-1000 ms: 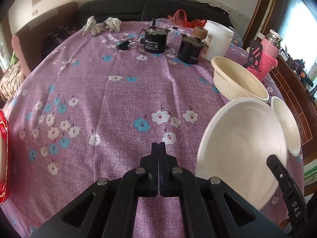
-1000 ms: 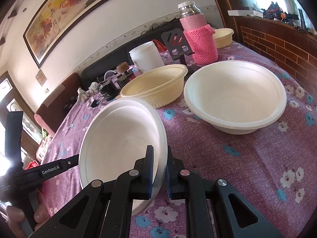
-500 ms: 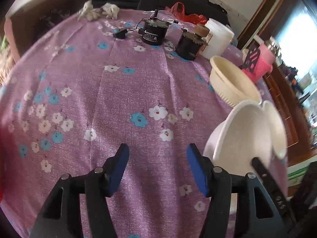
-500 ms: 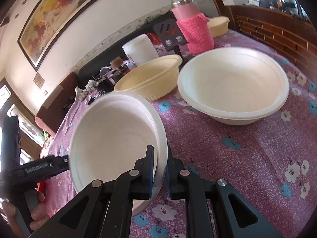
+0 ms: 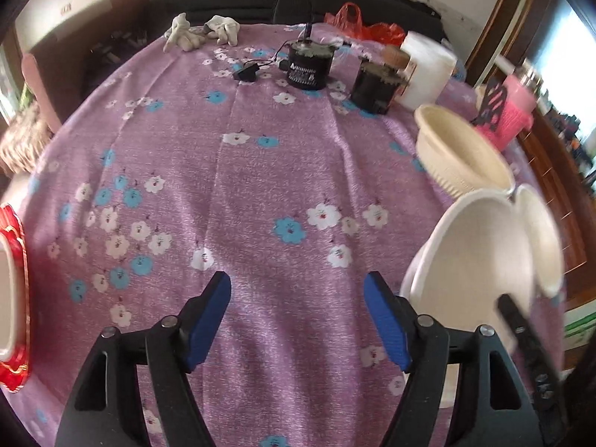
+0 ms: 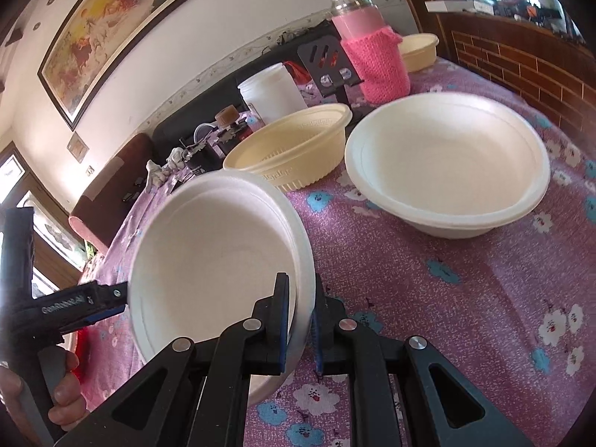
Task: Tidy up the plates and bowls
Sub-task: 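Close the left gripper on the white bowl rim opposite the right gripper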
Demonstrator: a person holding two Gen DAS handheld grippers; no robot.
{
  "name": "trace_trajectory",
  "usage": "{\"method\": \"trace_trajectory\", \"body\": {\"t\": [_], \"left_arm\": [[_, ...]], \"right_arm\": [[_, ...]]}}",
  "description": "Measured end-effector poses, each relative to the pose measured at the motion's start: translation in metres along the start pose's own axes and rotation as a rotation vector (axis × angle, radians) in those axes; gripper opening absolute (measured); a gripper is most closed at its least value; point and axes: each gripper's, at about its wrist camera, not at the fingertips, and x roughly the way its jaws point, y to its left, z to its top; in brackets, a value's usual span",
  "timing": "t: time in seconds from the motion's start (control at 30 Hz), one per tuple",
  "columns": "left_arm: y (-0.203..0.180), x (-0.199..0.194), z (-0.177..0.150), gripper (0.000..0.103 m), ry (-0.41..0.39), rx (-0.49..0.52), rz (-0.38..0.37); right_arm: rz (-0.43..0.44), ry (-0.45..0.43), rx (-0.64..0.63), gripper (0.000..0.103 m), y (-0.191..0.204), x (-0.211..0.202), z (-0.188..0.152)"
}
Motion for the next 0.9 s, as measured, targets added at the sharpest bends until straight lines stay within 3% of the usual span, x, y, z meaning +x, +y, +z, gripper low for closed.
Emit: {"method": "trace_trajectory", "body": {"t": [0.17, 0.37, 0.47, 0.7, 0.8, 0.9], "left_arm": [[-0.004, 0.010, -0.002, 0.073, 0.033, 0.034, 0.072], [0.018, 0.022, 0.007, 0.073, 0.164, -0.073, -0.072], [0.022, 0.016, 0.007, 0.073, 0.153, -0.076, -0.056], [0.022, -0.027, 0.005, 0.073, 0.088, -0.088, -0.110], [0.009, -0.046, 0.004, 0.084, 0.039, -0.048, -0.110], [-0.007, -0.049, 0.003, 0.085, 0.029, -0.009, -0.107]], "right_arm": [[-0.004, -0.016, -0.027, 0.011, 0.005, -0.004, -0.001], [0.030, 0.029, 0.031, 0.011, -0.006, 0.001, 0.001], [0.022, 0.058, 0.057, 0.011, -0.012, 0.006, 0.001], [0.033, 0.048, 0.044, 0.011, -0.008, 0.003, 0.001], [0.045, 0.041, 0.036, 0.011, -0.005, 0.001, 0.001], [0.045, 0.032, 0.022, 0.011, -0.002, -0.003, -0.001]]}}
